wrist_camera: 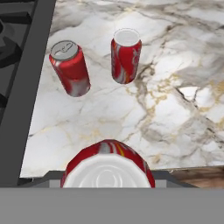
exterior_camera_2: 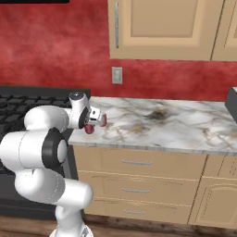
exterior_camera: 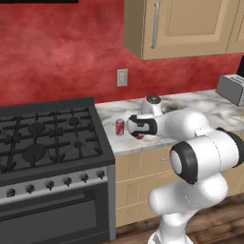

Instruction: Four empty soda cans are scattered around the kitchen. Gather all the cans and cluster them next to the stove for recycling.

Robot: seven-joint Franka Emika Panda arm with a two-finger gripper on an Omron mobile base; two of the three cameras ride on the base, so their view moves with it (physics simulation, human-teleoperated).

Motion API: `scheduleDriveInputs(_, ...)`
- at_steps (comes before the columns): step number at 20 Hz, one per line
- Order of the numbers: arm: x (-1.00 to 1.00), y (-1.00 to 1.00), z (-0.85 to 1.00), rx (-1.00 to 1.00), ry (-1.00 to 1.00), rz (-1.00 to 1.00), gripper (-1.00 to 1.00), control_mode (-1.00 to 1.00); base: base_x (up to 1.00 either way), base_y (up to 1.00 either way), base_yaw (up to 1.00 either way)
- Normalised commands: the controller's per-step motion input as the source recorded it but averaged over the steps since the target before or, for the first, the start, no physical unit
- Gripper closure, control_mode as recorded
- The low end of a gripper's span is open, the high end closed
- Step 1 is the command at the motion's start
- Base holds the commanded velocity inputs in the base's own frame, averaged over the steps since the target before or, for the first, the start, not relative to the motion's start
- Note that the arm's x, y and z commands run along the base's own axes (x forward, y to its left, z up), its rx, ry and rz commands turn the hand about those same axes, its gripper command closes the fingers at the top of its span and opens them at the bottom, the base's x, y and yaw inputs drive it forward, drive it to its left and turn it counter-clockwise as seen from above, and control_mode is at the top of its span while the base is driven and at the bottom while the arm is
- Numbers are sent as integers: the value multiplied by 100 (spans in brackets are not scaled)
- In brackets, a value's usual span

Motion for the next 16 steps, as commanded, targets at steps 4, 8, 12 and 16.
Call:
scheduleDriveInputs(4, 19, 0, -10, 0, 0, 0, 100, -100, 0, 0, 0)
scheduleDriveInputs(8, 14, 0, -10, 0, 0, 0, 100, -100, 0, 0, 0)
scheduleDriveInputs(12, 13, 0, -9, 0, 0, 0, 100, -100, 0, 0, 0)
scheduleDriveInputs(16, 13, 0, -10, 0, 0, 0, 100, -100, 0, 0, 0)
